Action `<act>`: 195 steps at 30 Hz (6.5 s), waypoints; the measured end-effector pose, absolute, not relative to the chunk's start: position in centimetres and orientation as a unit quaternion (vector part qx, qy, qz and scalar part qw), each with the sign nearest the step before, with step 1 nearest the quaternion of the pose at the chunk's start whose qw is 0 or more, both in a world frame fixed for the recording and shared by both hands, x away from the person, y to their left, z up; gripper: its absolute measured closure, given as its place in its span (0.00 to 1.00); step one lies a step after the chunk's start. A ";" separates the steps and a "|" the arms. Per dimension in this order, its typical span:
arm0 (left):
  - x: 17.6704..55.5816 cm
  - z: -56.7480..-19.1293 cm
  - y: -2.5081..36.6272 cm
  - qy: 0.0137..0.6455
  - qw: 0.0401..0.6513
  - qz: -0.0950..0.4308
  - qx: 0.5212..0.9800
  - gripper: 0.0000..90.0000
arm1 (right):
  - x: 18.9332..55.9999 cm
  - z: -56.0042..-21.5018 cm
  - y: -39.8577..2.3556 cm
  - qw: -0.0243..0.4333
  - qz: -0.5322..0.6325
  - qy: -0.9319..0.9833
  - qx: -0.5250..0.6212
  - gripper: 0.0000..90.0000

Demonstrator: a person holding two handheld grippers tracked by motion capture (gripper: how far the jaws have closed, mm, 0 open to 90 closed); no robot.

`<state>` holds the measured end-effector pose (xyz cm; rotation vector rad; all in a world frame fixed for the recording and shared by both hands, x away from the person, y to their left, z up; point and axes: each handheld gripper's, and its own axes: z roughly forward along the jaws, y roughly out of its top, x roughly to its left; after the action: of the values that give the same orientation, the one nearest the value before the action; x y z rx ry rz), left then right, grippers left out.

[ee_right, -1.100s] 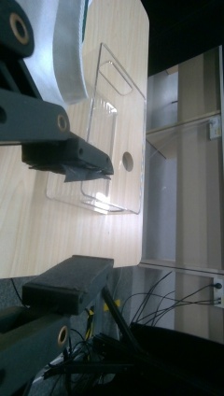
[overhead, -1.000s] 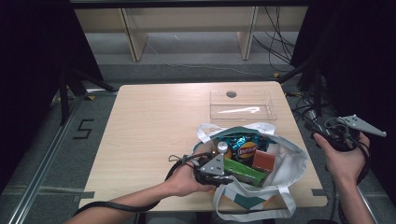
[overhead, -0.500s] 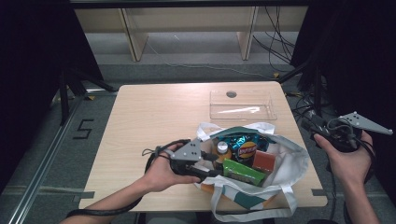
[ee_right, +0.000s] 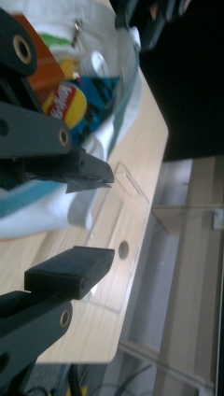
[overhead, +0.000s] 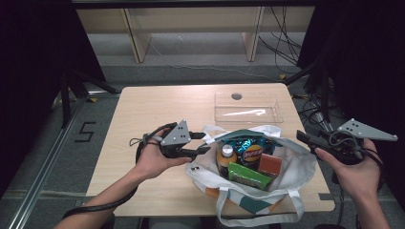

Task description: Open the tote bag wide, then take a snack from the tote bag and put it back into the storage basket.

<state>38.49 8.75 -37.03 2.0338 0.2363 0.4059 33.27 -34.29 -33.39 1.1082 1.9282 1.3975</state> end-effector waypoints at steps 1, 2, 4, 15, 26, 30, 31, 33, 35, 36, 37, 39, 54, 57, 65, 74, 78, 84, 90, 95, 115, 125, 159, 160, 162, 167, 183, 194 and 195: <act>38.6 -37.2 8.7 0.095 0.500 0.168 0.844 0.62 | 33.1 -33.4 -34.3 0.244 0.510 0.723 0.397 0.64; 38.7 -37.4 8.5 0.091 0.493 0.172 0.848 0.63 | 33.1 -33.5 -34.1 0.250 0.513 0.721 0.393 0.65; 38.9 -37.6 8.3 0.089 0.487 0.177 0.851 0.67 | 33.1 -33.6 -34.1 0.241 0.505 0.735 0.383 0.66; 39.7 -37.7 8.0 0.110 0.481 0.171 0.853 0.88 | 33.5 -35.0 -34.0 0.211 0.478 0.761 0.385 0.81; 40.9 -37.3 7.3 0.134 0.511 0.176 0.831 0.90 | 34.0 -35.2 -33.7 0.225 0.467 0.755 0.402 0.99; 41.4 -38.3 6.7 0.137 0.494 0.178 0.840 0.90 | 34.6 -36.1 -33.7 0.239 0.439 0.767 0.403 0.99; 41.4 -38.6 6.4 0.139 0.488 0.175 0.843 0.90 | 34.8 -36.4 -33.7 0.245 0.435 0.767 0.403 0.99; 41.6 -39.0 5.9 0.137 0.483 0.171 0.847 0.90 | 35.1 -37.1 -33.4 0.243 0.425 0.766 0.415 0.99; 41.9 -39.3 5.6 0.135 0.480 0.169 0.850 0.90 | 35.6 -37.5 -33.5 0.256 0.417 0.768 0.414 0.99; 42.0 -39.4 5.5 0.139 0.480 0.167 0.850 0.90 | 35.7 -37.7 -33.4 0.252 0.415 0.768 0.418 0.99; 42.2 -39.6 5.4 0.139 0.478 0.169 0.851 0.90 | 35.8 -37.9 -33.5 0.254 0.413 0.768 0.419 0.99; 42.5 -39.9 5.3 0.139 0.474 0.168 0.853 0.90 | 36.3 -38.8 -33.5 0.257 0.412 0.768 0.418 0.99; 43.8 -43.4 4.4 0.155 0.456 0.158 0.862 0.90 | 37.5 -41.9 -33.0 0.219 0.385 0.778 0.446 0.99; 43.9 -44.1 4.3 0.154 0.456 0.157 0.863 0.90 | 37.7 -42.7 -33.2 0.211 0.382 0.780 0.449 0.99; 44.3 -45.3 4.4 0.162 0.452 0.152 0.864 0.90 | 38.2 -43.6 -33.4 0.209 0.376 0.785 0.445 0.99; 44.6 -46.2 4.3 0.166 0.453 0.150 0.863 0.91 | 38.4 -44.2 -33.0 0.193 0.357 0.793 0.454 0.99; 44.5 -46.4 4.2 0.166 0.447 0.148 0.866 0.91 | 38.6 -44.4 -33.2 0.201 0.349 0.799 0.447 0.99; 44.4 -46.7 4.1 0.163 0.444 0.153 0.868 0.91 | 38.5 -44.7 -33.0 0.193 0.351 0.795 0.456 0.99; 44.1 -45.4 4.5 0.170 0.447 0.161 0.863 0.78 | 38.1 -44.2 -33.3 0.197 0.374 0.778 0.465 0.89; 42.9 -43.3 5.7 0.173 0.484 0.164 0.842 0.64 | 37.7 -43.2 -33.8 0.214 0.401 0.763 0.459 0.85; 35.2 -41.5 1.7 0.009 0.517 0.054 0.854 0.67 | 36.9 -41.3 -34.3 0.229 0.424 0.735 0.476 0.80; 35.3 -43.0 0.1 -0.024 0.488 0.064 0.870 0.74 | 37.1 -41.5 -34.4 0.236 0.419 0.739 0.472 0.79; 35.3 -47.2 -2.2 0.007 0.431 0.038 0.902 0.98 | 37.3 -42.1 -34.4 0.227 0.414 0.748 0.467 0.79; 35.3 -47.3 -2.2 0.009 0.432 0.038 0.901 0.98 | 37.3 -42.1 -34.4 0.227 0.414 0.748 0.467 0.79; 35.3 -47.3 -2.2 0.006 0.432 0.040 0.901 0.97 | 37.3 -42.1 -34.4 0.227 0.415 0.748 0.466 0.79; 35.0 -46.4 -1.6 0.015 0.445 0.040 0.894 0.91 | 37.1 -41.7 -34.4 0.233 0.422 0.739 0.470 0.77; 35.8 -40.9 5.8 0.121 0.555 0.081 0.819 0.51 | 36.8 -39.8 -34.3 0.257 0.448 0.720 0.463 0.72; 37.7 -40.9 8.4 0.189 0.562 0.113 0.797 0.37 | 36.6 -38.9 -34.2 0.254 0.474 0.711 0.453 0.69; 37.8 -40.9 8.5 0.194 0.560 0.114 0.797 0.37 | 36.6 -38.8 -34.1 0.257 0.479 0.708 0.451 0.68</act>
<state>37.81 8.52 -40.91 1.8799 0.4582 0.2691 36.59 -34.12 -38.76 1.2241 1.9212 1.2983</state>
